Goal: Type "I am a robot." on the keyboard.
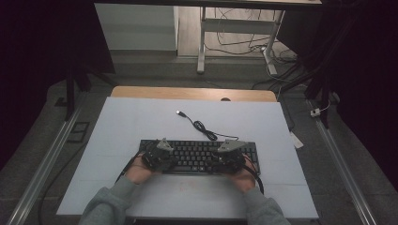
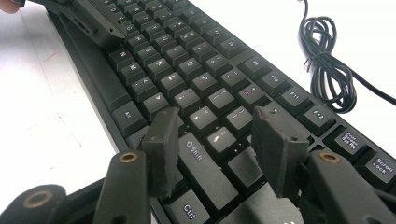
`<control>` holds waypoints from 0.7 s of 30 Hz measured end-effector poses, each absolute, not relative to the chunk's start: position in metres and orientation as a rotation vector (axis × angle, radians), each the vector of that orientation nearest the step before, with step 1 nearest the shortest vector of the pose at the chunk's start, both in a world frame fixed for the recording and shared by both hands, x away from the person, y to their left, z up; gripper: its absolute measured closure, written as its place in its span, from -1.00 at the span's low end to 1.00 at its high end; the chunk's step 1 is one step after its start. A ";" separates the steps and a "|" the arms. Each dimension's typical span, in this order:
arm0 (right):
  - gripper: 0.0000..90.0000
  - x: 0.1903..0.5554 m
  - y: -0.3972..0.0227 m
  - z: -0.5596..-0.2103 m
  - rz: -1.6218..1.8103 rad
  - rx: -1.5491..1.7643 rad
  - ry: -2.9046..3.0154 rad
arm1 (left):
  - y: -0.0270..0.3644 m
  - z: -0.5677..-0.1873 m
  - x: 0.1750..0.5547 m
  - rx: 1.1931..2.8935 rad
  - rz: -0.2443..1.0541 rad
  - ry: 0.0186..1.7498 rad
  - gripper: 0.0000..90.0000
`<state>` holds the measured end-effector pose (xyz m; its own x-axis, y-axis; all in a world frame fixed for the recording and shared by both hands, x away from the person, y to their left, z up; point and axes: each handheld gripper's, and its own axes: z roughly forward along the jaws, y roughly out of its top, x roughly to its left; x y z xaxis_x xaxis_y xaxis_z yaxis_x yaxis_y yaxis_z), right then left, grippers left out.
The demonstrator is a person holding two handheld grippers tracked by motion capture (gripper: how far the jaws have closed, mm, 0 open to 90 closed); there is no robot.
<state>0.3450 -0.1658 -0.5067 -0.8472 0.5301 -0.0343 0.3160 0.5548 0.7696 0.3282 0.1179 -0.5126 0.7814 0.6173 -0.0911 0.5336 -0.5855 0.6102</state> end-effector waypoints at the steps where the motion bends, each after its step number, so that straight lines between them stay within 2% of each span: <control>1: 0.15 0.345 -0.166 -0.507 1.176 0.706 2.529 | 0.118 -0.512 0.328 2.330 0.175 0.849 0.97; 21: 0.15 0.345 -0.165 -0.507 1.171 0.704 2.533 | 0.135 -0.504 0.332 2.280 0.184 0.893 0.95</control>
<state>0.3452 -0.1653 -0.5068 -0.8478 0.5293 -0.0338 0.3171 0.5569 0.7676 0.3318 0.1352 -0.5035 0.7554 0.6464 -0.1073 0.5515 -0.5389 0.6368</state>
